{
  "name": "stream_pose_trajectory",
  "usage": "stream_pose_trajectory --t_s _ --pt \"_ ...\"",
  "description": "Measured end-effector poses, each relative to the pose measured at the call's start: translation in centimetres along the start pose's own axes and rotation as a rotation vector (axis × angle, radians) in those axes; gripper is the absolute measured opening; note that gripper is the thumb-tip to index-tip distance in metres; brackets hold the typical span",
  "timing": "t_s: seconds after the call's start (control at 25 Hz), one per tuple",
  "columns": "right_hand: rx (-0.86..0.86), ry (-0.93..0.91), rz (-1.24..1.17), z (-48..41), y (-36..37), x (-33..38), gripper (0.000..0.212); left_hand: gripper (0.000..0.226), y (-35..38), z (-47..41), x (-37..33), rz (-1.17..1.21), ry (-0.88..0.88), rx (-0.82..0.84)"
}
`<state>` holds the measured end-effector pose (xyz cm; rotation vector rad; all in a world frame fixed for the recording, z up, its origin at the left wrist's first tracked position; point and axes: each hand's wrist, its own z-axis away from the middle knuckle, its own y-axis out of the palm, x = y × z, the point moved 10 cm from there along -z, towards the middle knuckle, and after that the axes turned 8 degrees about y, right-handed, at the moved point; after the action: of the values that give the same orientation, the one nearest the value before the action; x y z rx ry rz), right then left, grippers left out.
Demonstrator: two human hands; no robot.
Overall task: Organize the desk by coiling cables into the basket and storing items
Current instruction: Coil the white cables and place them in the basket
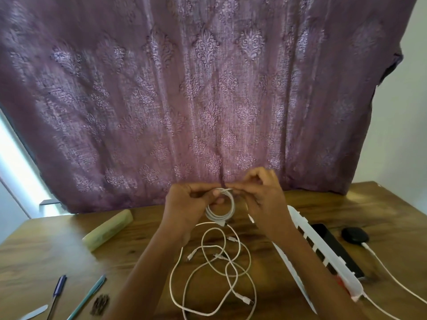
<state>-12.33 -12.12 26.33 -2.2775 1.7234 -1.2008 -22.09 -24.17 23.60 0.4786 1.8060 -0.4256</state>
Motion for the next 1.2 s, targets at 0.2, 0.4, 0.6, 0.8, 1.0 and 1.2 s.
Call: stream_pose_trajectory --t_s 0.2,0.4,0.6,0.8,1.0,1.2 --pt "-0.041 0.273 -0.065 1.1 0.5 -1.0 0.017 0.014 0.5 0.9 0.8 0.183 -0.092 -0.109" --pt "0.190 0.881 -0.852 3.8 4.2 -4.2 0.019 0.014 -0.8 1.3 -0.2 0.157 -0.015 -0.235" --pt "0.233 0.752 -0.767 3.4 3.1 -1.9 0.028 0.014 -0.6 1.5 0.3 0.145 -0.041 -0.244" --pt "0.219 0.883 -1.085 3.7 4.2 -2.6 0.035 0.016 -0.5 1.2 0.6 0.006 -0.016 -0.211" --pt "0.366 0.880 -1.666 4.0 6.1 -1.6 0.055 0.024 0.4 1.4 -1.3 -0.184 0.162 -0.152" --pt "0.182 0.805 -0.971 3.5 3.8 -3.7 0.036 0.018 -0.8 1.2 -0.2 -0.093 0.127 -0.227"
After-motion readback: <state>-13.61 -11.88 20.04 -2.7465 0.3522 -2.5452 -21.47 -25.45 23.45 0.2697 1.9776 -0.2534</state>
